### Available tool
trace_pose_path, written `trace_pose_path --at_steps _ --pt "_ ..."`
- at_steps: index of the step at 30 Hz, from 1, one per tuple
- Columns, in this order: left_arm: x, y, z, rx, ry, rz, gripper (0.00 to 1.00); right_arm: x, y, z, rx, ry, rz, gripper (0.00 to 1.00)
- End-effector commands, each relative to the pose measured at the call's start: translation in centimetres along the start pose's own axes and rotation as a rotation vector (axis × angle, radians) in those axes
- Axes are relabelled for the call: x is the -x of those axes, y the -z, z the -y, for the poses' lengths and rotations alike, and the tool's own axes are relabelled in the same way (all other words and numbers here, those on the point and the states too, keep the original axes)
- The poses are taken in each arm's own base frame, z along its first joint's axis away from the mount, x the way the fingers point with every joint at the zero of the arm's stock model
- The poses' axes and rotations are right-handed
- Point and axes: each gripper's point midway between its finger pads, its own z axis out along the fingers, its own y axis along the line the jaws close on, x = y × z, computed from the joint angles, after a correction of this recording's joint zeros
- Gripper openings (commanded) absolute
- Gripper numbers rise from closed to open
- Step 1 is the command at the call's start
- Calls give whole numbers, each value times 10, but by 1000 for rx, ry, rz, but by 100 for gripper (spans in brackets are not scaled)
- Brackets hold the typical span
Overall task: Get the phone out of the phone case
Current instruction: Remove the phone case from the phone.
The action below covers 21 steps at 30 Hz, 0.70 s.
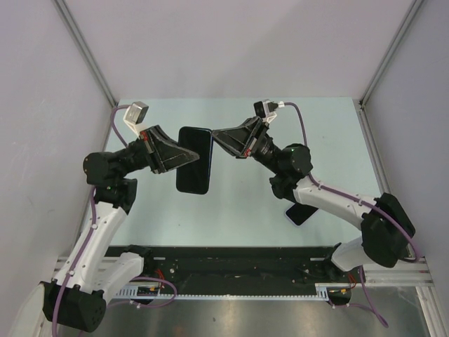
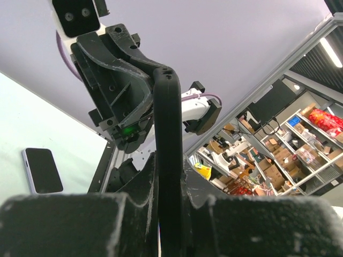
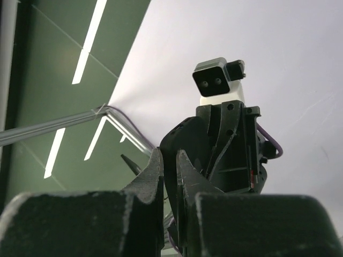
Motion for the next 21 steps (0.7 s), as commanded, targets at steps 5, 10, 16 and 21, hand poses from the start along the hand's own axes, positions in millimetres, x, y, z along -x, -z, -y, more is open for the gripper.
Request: trace_pose_path --at_steps 5,10,16,21 --pt "-7 6 98 -228 -346 -54 0 -6 20 123 -212 -232 -17 0" --pt "-7 6 99 -229 -349 -51 0 -10 19 121 -189 -254 -24 0" --pt "-5 5 99 -232 -345 -47 0 -7 20 123 -220 -222 -24 0" --pt "-5 5 99 -231 -342 -45 0 -6 32 150 -507 -11 -48 0"
